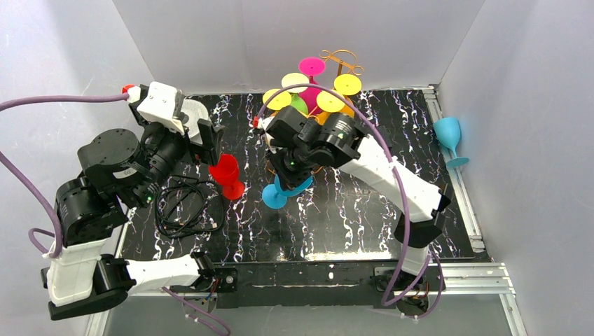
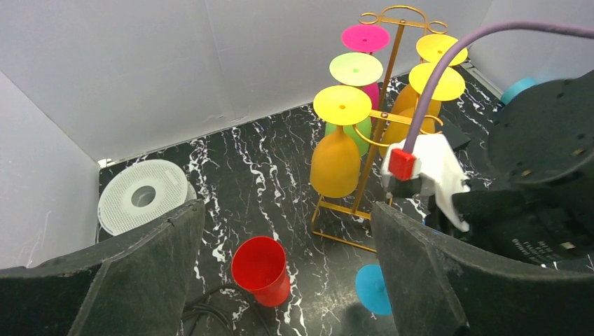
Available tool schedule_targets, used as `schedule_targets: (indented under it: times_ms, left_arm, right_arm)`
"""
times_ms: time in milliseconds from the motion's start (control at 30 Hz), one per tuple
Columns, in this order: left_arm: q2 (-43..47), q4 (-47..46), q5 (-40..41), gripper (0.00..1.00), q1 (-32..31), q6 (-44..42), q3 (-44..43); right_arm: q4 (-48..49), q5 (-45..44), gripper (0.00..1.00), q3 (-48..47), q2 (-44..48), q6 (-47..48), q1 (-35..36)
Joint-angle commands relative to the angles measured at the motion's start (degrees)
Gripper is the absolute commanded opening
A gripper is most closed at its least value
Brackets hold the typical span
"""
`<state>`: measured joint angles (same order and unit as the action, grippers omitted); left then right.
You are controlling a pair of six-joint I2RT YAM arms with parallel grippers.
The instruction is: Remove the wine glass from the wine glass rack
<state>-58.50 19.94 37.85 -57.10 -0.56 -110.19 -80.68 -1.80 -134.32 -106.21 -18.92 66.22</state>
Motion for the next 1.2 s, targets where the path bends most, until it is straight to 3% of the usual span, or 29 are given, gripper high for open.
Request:
schedule_targets:
  times_ms: [0, 667, 1167]
  left_arm:
    - [0.8, -1.4, 3.3, 0.87, 0.1, -0.9, 0.3]
    - [2.4, -0.6, 3.2, 0.86, 0.1, 0.1, 2.7]
    - [2.4, -0.5, 3.2, 0.86, 0.1, 0.1, 3.0]
  right_arm:
    - [0.7, -1.9, 0.01, 1.3, -1.6, 1.6, 1.1]
    - [1.7, -3.9, 0.01, 4.8, -11.5, 1.5, 2.7]
    - [6.1, -2.6, 0.01, 8.1, -12.4, 0.4, 3.0]
